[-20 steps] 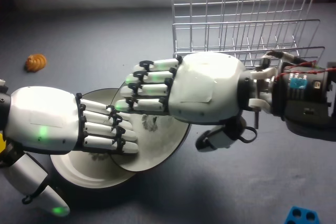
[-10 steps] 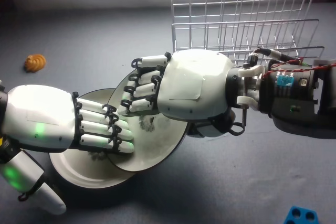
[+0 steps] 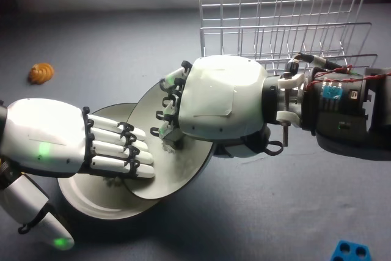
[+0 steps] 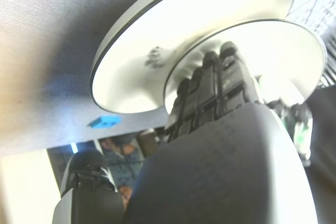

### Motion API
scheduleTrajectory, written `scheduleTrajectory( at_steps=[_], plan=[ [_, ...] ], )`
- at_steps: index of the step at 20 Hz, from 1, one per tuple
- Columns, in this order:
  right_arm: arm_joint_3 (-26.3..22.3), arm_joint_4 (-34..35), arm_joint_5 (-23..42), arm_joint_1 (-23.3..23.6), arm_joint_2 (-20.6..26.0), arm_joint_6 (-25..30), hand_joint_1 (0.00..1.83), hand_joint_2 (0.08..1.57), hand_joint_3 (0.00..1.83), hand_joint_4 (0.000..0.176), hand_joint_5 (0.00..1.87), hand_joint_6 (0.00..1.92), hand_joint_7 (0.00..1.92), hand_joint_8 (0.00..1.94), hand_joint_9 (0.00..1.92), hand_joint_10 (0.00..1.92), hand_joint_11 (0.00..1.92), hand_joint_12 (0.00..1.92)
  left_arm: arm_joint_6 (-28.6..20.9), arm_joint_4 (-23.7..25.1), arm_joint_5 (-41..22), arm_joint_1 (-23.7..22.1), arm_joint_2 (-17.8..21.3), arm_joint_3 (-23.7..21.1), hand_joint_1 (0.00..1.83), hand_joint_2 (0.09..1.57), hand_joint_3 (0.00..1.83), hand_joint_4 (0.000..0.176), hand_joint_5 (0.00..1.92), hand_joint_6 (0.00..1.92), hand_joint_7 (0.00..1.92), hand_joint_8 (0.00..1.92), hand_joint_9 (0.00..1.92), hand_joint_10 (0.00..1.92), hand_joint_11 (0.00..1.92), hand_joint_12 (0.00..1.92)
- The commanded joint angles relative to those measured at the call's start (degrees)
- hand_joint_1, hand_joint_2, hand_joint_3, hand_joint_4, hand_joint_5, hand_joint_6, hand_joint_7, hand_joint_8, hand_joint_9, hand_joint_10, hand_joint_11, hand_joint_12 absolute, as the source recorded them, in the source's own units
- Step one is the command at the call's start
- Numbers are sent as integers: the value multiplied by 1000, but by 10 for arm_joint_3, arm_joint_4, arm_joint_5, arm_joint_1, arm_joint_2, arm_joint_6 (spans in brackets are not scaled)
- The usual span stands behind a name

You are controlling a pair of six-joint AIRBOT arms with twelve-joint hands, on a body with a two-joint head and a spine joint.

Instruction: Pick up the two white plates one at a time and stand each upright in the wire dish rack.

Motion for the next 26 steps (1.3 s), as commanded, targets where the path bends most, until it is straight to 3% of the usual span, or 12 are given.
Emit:
scheduleTrajectory(
  at_steps=[1, 2, 3, 9, 10, 11, 14, 18, 20, 26],
  plan=[
    [0, 11, 43, 5, 0, 3, 1382, 1074, 0, 0, 1055, 870, 1045, 831, 966, 1084, 745, 1359, -1, -15, -12, 2, -6, -2, 0, 1039, 0, 0, 0, 0, 0, 0, 0, 0, 0, 0],
    [0, 11, 43, 5, 1, 7, 1387, 1061, 0, 0, 1105, 730, 1054, 852, 1008, 1051, 774, 1367, -4, -15, -11, 1, -5, -5, 0, 1045, 1, 0, 0, 0, 0, 0, 0, 0, 0, 0],
    [-1, 11, 43, 6, 2, 9, 1388, 1054, 0, 0, 1111, 725, 1079, 793, 1021, 1044, 786, 1377, -7, -16, -11, 0, -2, -8, 0, 1047, 2, 0, 0, 0, 0, 0, 0, 0, 0, 0],
    [-44, 11, 34, 24, 26, 25, 1382, 1073, 1, 0, 1040, 884, 1092, 796, 942, 1082, 691, 1413, -7, -61, -11, -21, 53, -54, 0, 1054, 4, 0, 0, 0, 0, 0, 0, 0, 0, 0],
    [-55, 11, 26, 30, 33, 35, 1377, 1088, 4, 0, 1009, 928, 1034, 898, 922, 1120, 691, 1412, -7, -78, -11, -22, 68, -62, 0, 1053, 3, 0, 0, 0, 0, 0, 0, 0, 0, 0],
    [-63, 11, 22, 36, 38, 45, 1381, 1082, 0, 0, 1036, 854, 1048, 904, 941, 1102, 707, 1405, -7, -93, -11, -23, 80, -69, 0, 1055, 4, 0, 0, 0, 0, 0, 0, 0, 0, 0],
    [-84, 11, -13, 59, 53, 111, 1387, 1063, 0, 0, 1061, 802, 1112, 787, 974, 1062, 764, 1359, -6, -110, -4, -36, 120, -95, 0, 1057, 4, 0, 0, 0, 0, 0, 0, 0, 0, 0],
    [-109, 11, -54, 90, 76, 182, 1382, 1079, 1, 0, 1021, 879, 1075, 838, 940, 1111, 659, 1384, -5, -157, -6, -39, 171, -128, 0, 1052, 1, 0, 0, 0, 0, 0, 0, 0, 0, 0],
    [-118, 11, -67, 106, 85, 217, 1377, 1095, 1, 0, 1004, 911, 1006, 935, 920, 1151, 685, 1378, -5, -162, -6, -42, 190, -135, 0, 1047, 0, 0, 0, 0, 0, 0, 0, 0, 0, 0],
    [-122, 11, -108, 159, 103, 344, 1374, 1107, 0, 0, 959, 999, 994, 931, 910, 1174, 662, 1395, -1, -172, -2, -44, 230, -133, 0, 1046, 0, 0, 0, 0, 0, 0, 0, 0, 0, 0]
  ],
)
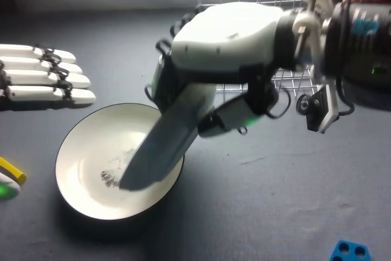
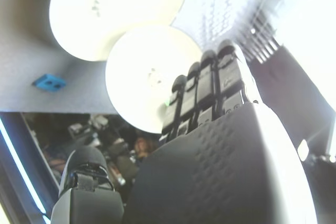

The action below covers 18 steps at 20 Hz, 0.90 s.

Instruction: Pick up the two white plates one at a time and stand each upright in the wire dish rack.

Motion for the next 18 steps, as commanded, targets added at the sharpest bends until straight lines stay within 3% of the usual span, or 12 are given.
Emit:
scheduleTrajectory(
  at_steps=[1, 4, 6, 18],
  plan=[
    [-2, 8, 53, 16, 6, 19, 1373, 1108, 0, 0, 964, 988, 983, 942, 908, 1182, 676, 1387, 2, -39, -27, -4, 7, 3, 0, 1045, 0, 0, 0, 0, 0, 0, 0, 0, 0, 0],
    [-1, 8, 33, 42, 16, 73, 1381, 1084, 0, 0, 1001, 925, 1046, 849, 957, 1108, 753, 1337, 1, -39, -31, 4, 7, 8, 0, 1051, 1, 0, 0, 0, 0, 0, 0, 0, 0, 0],
    [-2, 8, 31, 51, 20, 94, 1378, 1091, 0, 0, 972, 985, 1042, 831, 949, 1124, 727, 1343, 1, -39, -31, 14, 1, 14, 0, 1055, 2, 0, 0, 0, 0, 0, 0, 0, 0, 0],
    [5, 8, 6, 118, 44, 280, 1380, 1090, 0, 0, 954, 979, 1079, 834, 933, 1121, 742, 1334, 2, -39, -16, 29, -8, 9, 0, 1057, 3, 0, 0, 0, 0, 0, 0, 0, 0, 0]
  ],
)
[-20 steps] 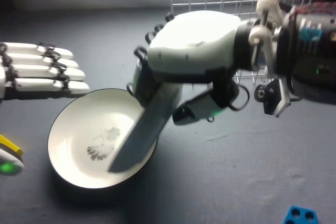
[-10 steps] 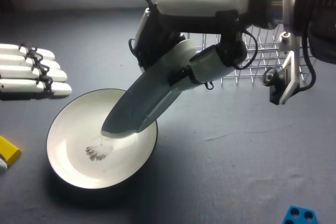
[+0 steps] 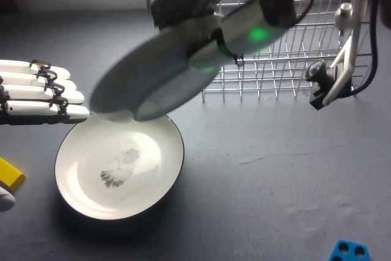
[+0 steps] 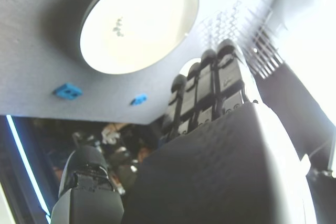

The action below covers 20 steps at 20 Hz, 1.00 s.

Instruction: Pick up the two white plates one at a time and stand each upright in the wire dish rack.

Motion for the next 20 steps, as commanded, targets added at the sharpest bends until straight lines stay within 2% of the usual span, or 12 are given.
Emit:
scheduleTrajectory(
  at_steps=[1, 5, 8, 10, 14, 15, 17, 19, 20],
  plan=[
    [3, 11, 77, 15, 5, 20, 1381, 1090, 0, 0, 957, 965, 1076, 860, 932, 1113, 737, 1342, 0, -37, -22, -5, 4, 1, 0, 1061, 5, 0, 0, 0, 0, 0, 0, 0, 0, 0],
    [11, 34, 74, 20, 8, 26, 1376, 1102, 2, 0, 944, 1027, 1042, 887, 905, 1141, 752, 1323, 7, -37, -22, 9, -7, 17, 0, 1057, 2, 0, 0, 0, 0, 0, 0, 0, 0, 0],
    [28, 78, 92, 20, 9, 27, 1379, 1091, 0, 0, 951, 1024, 1078, 800, 939, 1108, 771, 1289, 12, -37, -22, 14, -12, 20, 0, 1050, 0, 0, 0, 0, 0, 0, 0, 0, 0, 0],
    [41, 109, 112, 20, 12, 26, 1380, 1089, 1, 0, 963, 1007, 1077, 797, 935, 1116, 770, 1298, 14, -37, -22, 14, -14, 20, 0, 1054, 0, 0, 0, 0, 0, 0, 0, 0, 0, 0],
    [48, 126, 172, 10, 25, 25, 1385, 1073, 0, 0, 1004, 936, 1127, 732, 960, 1071, 795, 1285, 18, -30, -22, 14, -20, 23, 0, 1061, 3, 0, 0, 0, 0, 0, 0, 0, 0, 0],
    [50, 135, 185, 7, 29, 23, 1383, 1080, 2, 0, 975, 989, 1110, 765, 948, 1078, 789, 1286, 18, -19, -22, 14, -23, 23, 0, 1055, 0, 0, 0, 0, 0, 0, 0, 0, 0, 0],
    [54, 143, 187, 5, 35, 23, 1385, 1073, 0, 0, 1000, 959, 1129, 726, 963, 1054, 803, 1274, 18, -7, -22, 14, -29, 27, 0, 1063, 4, 0, 0, 0, 0, 0, 0, 0, 0, 0],
    [61, 155, 192, 3, 39, 22, 1380, 1085, 0, 0, 966, 1009, 1094, 780, 943, 1088, 801, 1283, 18, -6, -22, 10, -33, 31, 0, 1067, 5, 0, 0, 0, 0, 0, 0, 0, 0, 0],
    [62, 177, 193, 2, 44, 11, 1383, 1079, 0, 0, 975, 968, 1107, 782, 961, 1068, 810, 1278, 18, -4, -22, 8, -35, 34, 0, 1066, 5, 0, 0, 0, 0, 0, 0, 0, 0, 0]
  ],
)
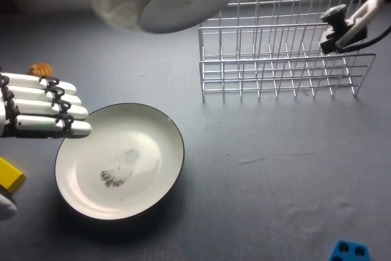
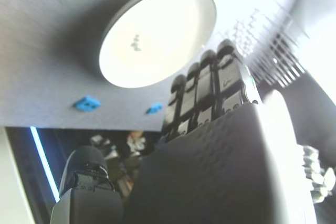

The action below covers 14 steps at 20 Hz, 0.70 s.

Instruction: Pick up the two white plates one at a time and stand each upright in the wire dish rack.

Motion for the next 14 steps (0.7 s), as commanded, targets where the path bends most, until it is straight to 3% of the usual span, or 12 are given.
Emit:
scheduleTrajectory(
  at_steps=[1, 7, 14],
  plan=[
    [4, 29, 86, 7, 8, 7, 1384, 1078, 0, 0, 978, 962, 1109, 770, 964, 1072, 811, 1277, 1, -32, -23, -7, -1, 5, 0, 1063, 3, 0, 0, 0, 0, 0, 0, 0, 0, 0],
    [21, 72, 84, -4, 21, -23, 1378, 1090, 0, 0, 974, 993, 1083, 787, 915, 1143, 753, 1331, -5, -6, -21, -13, -12, 8, 0, 1059, 1, 0, 0, 0, 0, 0, 0, 0, 0, 0],
    [59, 92, 75, -22, 24, -22, 1385, 1075, 0, 0, 986, 940, 1135, 733, 951, 1092, 804, 1309, -12, 11, -15, 1, -29, 18, 0, 1059, 0, 0, 0, 0, 0, 0, 0, 0, 0, 0]
  ],
)
